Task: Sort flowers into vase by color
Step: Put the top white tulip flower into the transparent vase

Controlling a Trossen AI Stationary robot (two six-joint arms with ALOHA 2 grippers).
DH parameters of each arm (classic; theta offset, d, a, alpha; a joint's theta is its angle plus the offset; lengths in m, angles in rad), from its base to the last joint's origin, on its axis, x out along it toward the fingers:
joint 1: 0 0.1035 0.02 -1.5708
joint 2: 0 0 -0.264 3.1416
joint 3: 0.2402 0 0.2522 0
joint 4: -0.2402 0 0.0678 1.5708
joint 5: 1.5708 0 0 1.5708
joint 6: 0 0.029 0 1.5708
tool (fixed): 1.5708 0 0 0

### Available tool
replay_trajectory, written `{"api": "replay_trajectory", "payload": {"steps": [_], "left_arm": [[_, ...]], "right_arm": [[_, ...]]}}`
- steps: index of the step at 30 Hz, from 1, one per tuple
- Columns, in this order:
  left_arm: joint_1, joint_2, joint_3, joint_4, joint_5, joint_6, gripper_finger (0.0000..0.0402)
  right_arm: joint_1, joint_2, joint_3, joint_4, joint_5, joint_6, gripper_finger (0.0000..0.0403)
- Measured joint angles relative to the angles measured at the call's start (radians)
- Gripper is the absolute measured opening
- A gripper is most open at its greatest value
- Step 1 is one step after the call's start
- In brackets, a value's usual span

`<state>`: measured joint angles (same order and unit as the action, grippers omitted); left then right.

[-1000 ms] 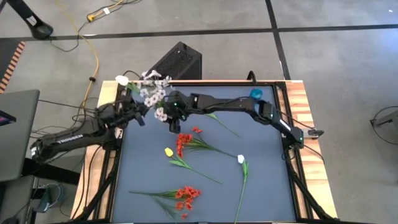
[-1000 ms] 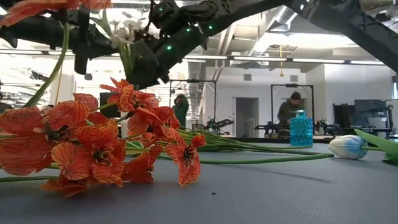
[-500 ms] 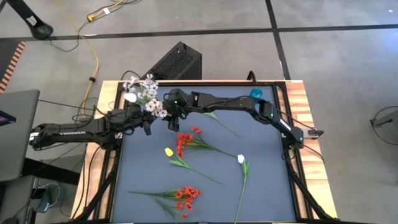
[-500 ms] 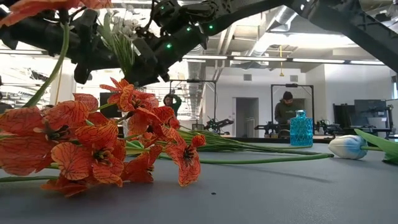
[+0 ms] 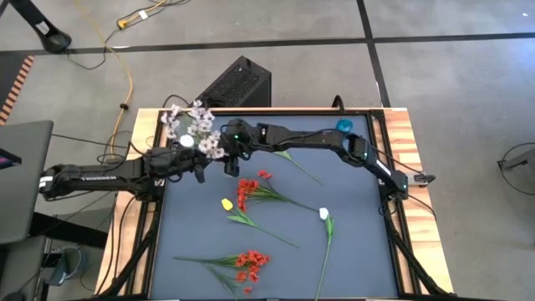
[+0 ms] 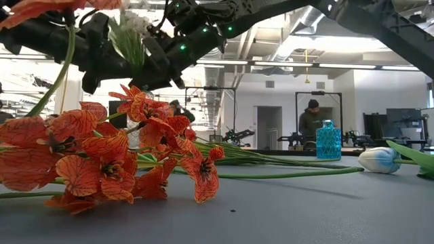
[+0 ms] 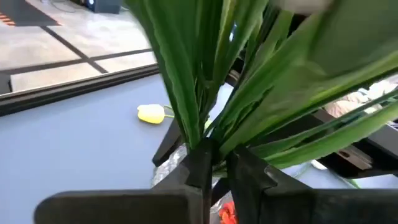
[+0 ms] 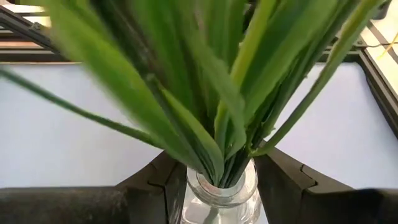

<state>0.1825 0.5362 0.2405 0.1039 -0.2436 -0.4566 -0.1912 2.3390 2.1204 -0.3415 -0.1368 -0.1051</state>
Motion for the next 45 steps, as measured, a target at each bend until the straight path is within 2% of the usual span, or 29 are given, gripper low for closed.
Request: {"api": "replay_trajectory", "payload": {"steps": [6, 12, 20, 24, 27, 31, 34, 37, 42, 45], "left_arm": [[0.008, -0.051, -0.001, -0.058, 0.006, 0.012, 0.0059], [0.009, -0.109, -0.001, -0.100, -0.018, 0.029, 0.0063], [0.009, -0.193, -0.001, -0.123, -0.149, 0.030, 0.0064], [0.009, -0.247, -0.001, -0.226, -0.153, 0.024, 0.0064], [0.009, -0.287, 0.025, -0.377, -0.141, -0.018, 0.0064], [0.009, -0.331, 0.080, -0.536, -0.141, -0.062, 0.0064], [0.009, -0.351, 0.108, -0.602, -0.154, -0.084, 0.0064], [0.010, -0.363, 0.119, -0.651, -0.149, -0.125, 0.0064], [0.009, -0.368, 0.119, -0.728, -0.080, -0.198, 0.0064], [0.009, -0.367, 0.119, -0.733, -0.076, -0.207, 0.0064]], "right_arm": [[-0.002, 0.000, 0.001, 0.007, 0.010, 0.000, 0.0184], [-0.003, 0.000, 0.001, 0.004, 0.010, 0.000, 0.0184], [-0.003, 0.000, 0.001, 0.001, 0.007, 0.000, 0.0184], [-0.006, 0.000, 0.001, 0.014, 0.001, 0.000, 0.0184], [-0.022, 0.000, 0.001, 0.061, -0.031, 0.001, 0.0184], [-0.057, 0.011, 0.001, 0.181, -0.031, 0.001, 0.0184], [-0.081, 0.050, 0.003, 0.299, -0.045, 0.001, 0.0184], [-0.094, 0.091, 0.003, 0.337, -0.045, 0.000, 0.0184], [-0.100, 0.087, 0.003, 0.293, -0.034, 0.001, 0.0184], [-0.100, 0.086, 0.004, 0.242, -0.023, 0.003, 0.0184]]}}
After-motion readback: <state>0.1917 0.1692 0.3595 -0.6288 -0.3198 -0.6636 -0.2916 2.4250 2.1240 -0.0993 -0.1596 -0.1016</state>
